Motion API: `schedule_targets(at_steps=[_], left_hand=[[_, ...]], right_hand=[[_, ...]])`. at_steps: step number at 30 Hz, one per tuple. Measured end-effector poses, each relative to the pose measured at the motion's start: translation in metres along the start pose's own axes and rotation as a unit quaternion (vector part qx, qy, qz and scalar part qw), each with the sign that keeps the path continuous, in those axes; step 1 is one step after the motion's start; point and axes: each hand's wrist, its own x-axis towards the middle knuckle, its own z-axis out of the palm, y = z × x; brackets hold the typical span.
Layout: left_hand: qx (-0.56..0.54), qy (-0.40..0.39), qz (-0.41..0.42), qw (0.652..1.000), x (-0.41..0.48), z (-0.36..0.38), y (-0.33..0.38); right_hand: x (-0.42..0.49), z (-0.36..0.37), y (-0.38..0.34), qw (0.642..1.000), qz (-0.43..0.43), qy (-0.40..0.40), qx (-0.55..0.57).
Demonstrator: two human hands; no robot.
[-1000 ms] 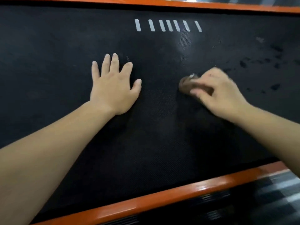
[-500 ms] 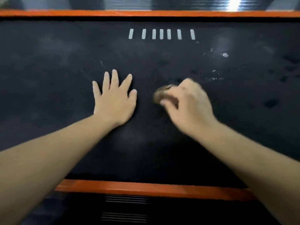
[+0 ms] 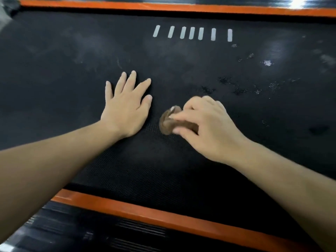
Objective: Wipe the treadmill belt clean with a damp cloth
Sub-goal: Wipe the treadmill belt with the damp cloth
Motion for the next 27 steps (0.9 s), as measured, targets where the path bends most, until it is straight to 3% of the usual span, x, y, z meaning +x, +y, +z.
schedule_targets(at_steps=[5, 7, 9, 11, 16, 20, 22, 24, 27], left_hand=[[-0.170, 0.036, 0.142, 0.975, -0.003, -0.013, 0.011], [-0.219, 0.011, 0.235, 0.947, -0.002, -0.018, 0.030], [-0.157, -0.013, 0.346, 0.925, -0.005, -0.011, 0.048], [-0.066, -0.005, 0.405, 0.912, -0.008, 0.001, 0.056], [-0.090, 0.019, 0.380, 0.920, 0.009, 0.013, 0.059], [-0.102, 0.038, 0.122, 0.987, 0.094, 0.004, 0.062], [-0.019, 0.061, 0.057, 0.996, 0.124, 0.002, 0.065], [0.045, 0.074, 0.091, 0.992, 0.115, 0.005, 0.071], [0.006, 0.092, 0.270, 0.958, 0.060, 0.016, 0.079]], right_hand=[[0.008, -0.018, 0.007, 0.995, 0.051, -0.037, 0.080], [0.000, -0.028, 0.014, 0.990, 0.063, 0.008, 0.128], [-0.014, -0.036, 0.034, 0.989, 0.085, 0.091, 0.085], [-0.024, -0.041, 0.053, 0.976, 0.158, 0.146, 0.012], [-0.026, -0.034, 0.062, 0.968, 0.199, 0.148, -0.024], [-0.028, -0.034, 0.060, 0.968, 0.208, 0.142, -0.018], [-0.028, -0.033, 0.059, 0.970, 0.198, 0.134, -0.036], [-0.027, -0.033, 0.057, 0.971, 0.202, 0.122, -0.045], [-0.026, -0.033, 0.055, 0.970, 0.206, 0.108, -0.068]])
